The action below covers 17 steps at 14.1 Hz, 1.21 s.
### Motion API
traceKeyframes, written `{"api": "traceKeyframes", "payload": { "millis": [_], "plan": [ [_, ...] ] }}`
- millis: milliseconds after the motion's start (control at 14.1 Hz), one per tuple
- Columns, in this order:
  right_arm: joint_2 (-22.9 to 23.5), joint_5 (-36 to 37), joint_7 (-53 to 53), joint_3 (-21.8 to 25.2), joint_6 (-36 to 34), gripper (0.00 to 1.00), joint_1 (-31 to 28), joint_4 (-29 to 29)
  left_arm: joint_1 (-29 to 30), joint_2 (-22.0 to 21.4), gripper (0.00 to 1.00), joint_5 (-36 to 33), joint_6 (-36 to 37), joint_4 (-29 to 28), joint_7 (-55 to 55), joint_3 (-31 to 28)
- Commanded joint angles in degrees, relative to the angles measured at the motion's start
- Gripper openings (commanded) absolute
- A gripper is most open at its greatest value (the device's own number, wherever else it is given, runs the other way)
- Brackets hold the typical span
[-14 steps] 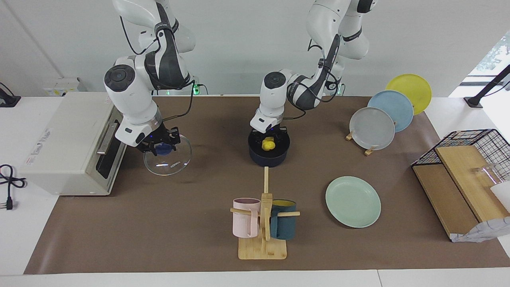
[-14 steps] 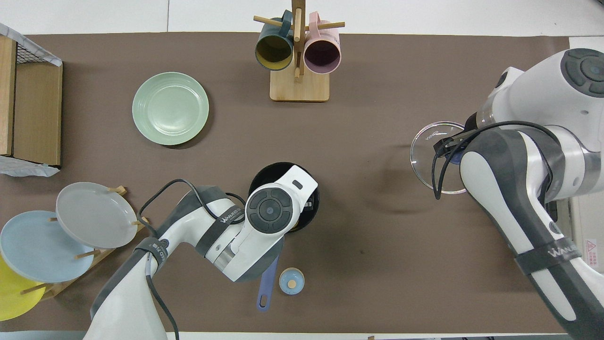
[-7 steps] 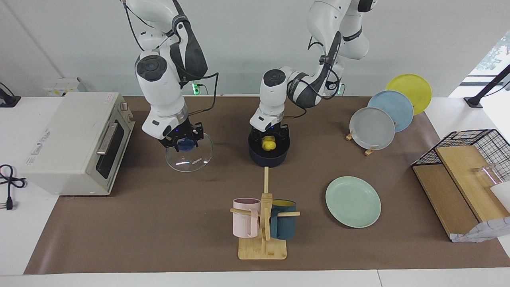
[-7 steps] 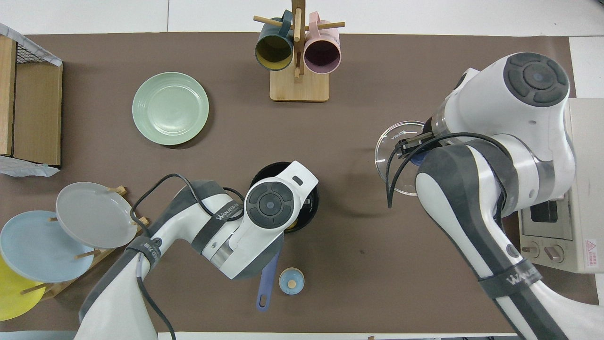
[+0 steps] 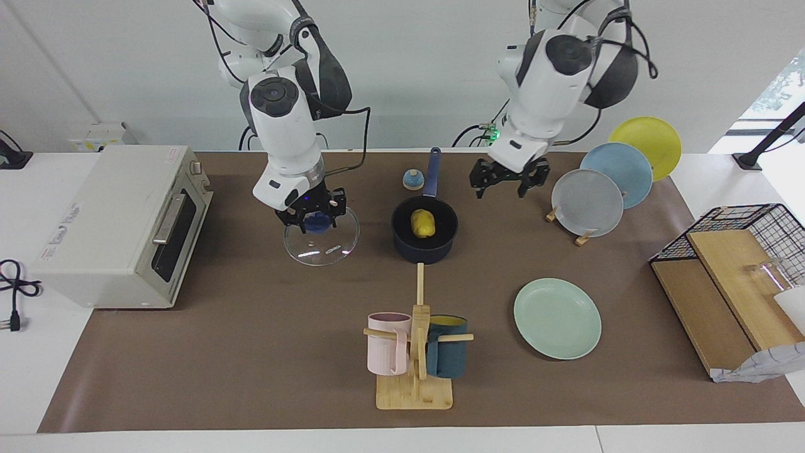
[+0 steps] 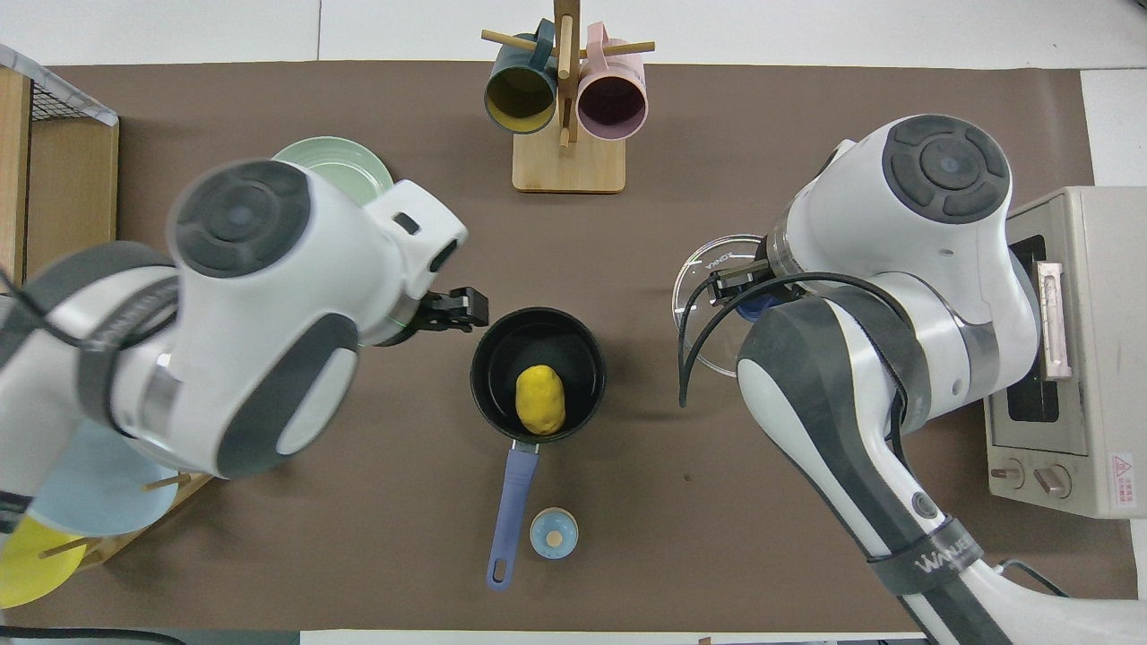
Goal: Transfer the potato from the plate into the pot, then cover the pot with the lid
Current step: 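Release the potato into the saucepan and withdraw the left gripper, then carry the glass lid with the right gripper and lower it onto the saucepan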
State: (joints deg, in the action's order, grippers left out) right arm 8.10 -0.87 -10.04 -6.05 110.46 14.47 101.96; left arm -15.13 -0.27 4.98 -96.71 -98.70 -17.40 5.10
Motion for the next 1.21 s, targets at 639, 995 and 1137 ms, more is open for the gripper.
{"api": "traceKeyframes", "payload": {
  "millis": [639,995,1137],
  "plan": [
    [10.52,1.40,-24.04,-0.10,7.73,0.00,18.56,-9.33,12.85,-3.60,1.00,-4.36,10.58,10.02,12.30,0.27],
    [12.90,5.18,-26.96,-0.10,9.07,0.00,21.12,-9.24,12.50,-3.87,1.00,-4.54,9.70,8.61,12.73,-0.78],
    [12.90,5.18,-27.05,-0.10,8.89,0.00,21.56,-8.54,10.31,-3.51,1.00,-4.45,9.88,8.96,14.75,-3.50]
  ]
}}
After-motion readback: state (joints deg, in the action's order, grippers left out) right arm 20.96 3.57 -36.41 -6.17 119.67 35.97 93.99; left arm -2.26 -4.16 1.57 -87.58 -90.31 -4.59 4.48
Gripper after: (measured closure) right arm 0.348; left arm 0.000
